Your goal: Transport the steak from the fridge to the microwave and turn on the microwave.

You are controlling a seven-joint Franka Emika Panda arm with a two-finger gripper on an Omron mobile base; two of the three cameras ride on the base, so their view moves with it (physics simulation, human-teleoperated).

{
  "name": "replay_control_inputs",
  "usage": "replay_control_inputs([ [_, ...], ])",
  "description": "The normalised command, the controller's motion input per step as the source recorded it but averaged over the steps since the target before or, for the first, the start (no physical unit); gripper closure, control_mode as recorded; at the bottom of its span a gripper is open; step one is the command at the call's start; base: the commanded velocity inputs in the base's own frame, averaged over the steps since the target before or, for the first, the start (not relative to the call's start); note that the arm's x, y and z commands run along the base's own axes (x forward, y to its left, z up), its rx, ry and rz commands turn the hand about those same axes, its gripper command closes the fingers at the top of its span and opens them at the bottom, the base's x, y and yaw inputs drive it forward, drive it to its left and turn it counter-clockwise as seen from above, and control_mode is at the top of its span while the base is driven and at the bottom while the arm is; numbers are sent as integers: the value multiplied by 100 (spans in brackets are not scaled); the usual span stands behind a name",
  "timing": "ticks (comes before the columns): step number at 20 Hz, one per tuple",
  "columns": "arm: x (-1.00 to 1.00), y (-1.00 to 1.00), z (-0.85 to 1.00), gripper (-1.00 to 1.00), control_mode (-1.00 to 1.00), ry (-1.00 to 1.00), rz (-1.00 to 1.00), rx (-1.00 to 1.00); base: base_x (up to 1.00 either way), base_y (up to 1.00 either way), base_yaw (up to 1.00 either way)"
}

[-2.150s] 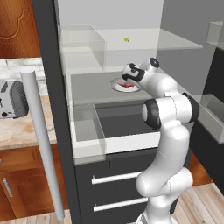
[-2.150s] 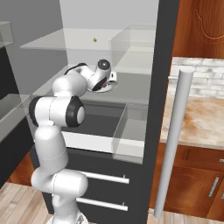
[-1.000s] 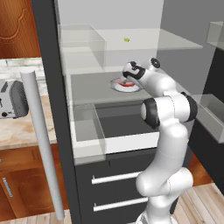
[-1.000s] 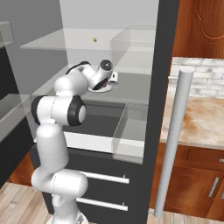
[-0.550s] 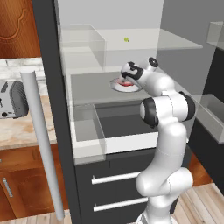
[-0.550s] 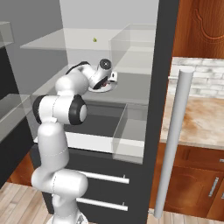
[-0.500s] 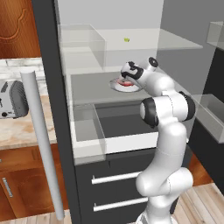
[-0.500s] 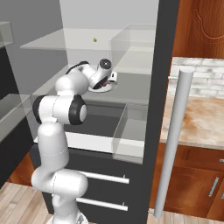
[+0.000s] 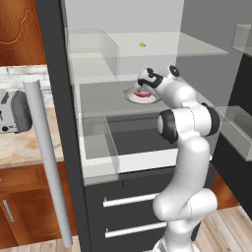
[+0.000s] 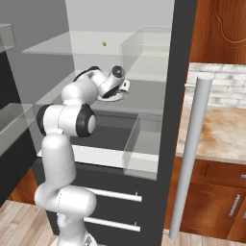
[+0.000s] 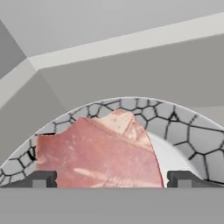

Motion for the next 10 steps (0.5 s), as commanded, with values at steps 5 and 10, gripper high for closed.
replay_control_inputs([
  [5, 4, 0, -18, -100, -100, 5, -5, 0, 0, 0, 0],
  [10, 7, 0, -18, -100, -100, 4, -3, 0, 0, 0, 0],
])
